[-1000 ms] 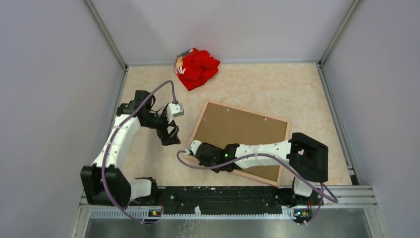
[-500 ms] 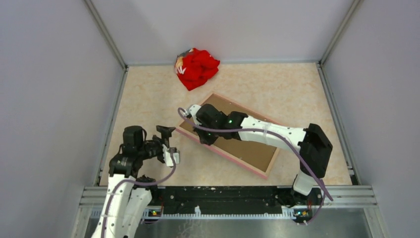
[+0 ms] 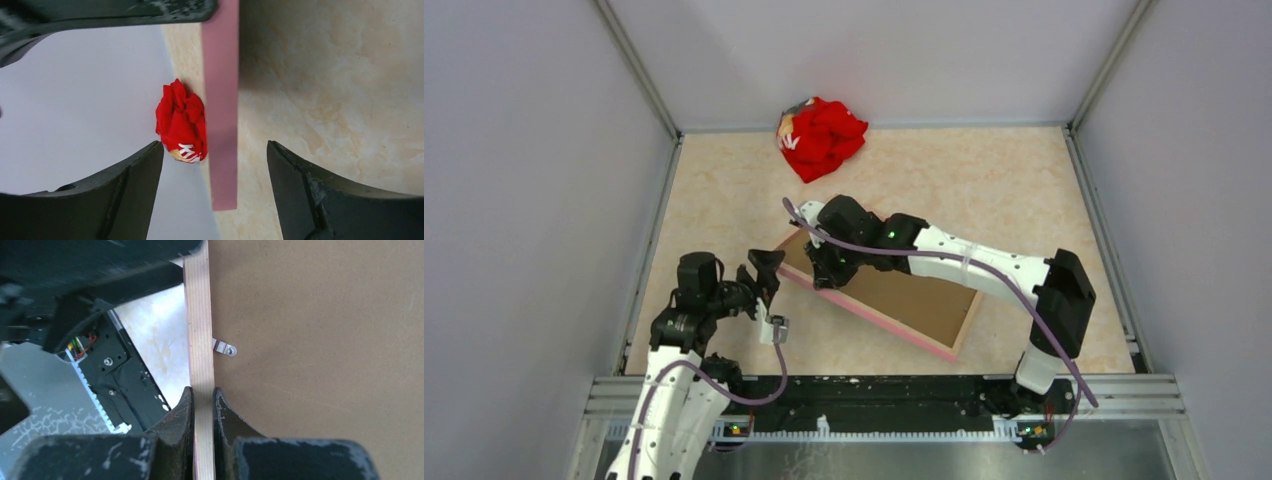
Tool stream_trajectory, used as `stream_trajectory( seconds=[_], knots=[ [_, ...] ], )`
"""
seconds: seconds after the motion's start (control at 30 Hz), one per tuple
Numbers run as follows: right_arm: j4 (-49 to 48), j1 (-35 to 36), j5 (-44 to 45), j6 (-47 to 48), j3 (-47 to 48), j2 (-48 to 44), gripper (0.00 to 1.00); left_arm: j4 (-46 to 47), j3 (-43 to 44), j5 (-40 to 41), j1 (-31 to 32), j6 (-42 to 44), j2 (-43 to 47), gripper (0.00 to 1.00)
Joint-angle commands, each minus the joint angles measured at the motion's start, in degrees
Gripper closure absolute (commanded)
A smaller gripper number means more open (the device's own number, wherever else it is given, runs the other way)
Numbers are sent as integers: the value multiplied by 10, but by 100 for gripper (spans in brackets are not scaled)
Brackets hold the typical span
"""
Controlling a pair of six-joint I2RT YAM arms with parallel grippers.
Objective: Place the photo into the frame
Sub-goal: Turn over the photo frame at the center of the board.
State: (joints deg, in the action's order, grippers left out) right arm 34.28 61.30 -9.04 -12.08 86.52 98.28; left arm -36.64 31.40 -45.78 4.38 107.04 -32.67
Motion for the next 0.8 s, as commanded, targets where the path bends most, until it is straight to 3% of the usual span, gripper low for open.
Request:
stream_trajectory(
  seconds=[0.0,0.13,0.33,0.37,0.47,0.6,0.77],
  knots=[
    [-38,-4,-49,-22,72,-15,100,-13,5,1,7,85,-29,19],
    [-22,-4,-52,-23,97,-3,100,0,2,25,11,105,-52,27],
    [0,-5,-50,-13,121,9,100,33,21,23,24,63,-60,65],
    [8,-6,-47,-6,128,9,94,35,28,23,25,50,-64,68],
    [30,-7,0,20,141,-5,54,28,55,27,28,12,-84,76],
    [57,-8,51,75,129,-49,37,5,97,21,29,-38,-113,80],
    [92,10,128,140,44,-125,30,1,130,1,29,-98,-132,79]
  ],
)
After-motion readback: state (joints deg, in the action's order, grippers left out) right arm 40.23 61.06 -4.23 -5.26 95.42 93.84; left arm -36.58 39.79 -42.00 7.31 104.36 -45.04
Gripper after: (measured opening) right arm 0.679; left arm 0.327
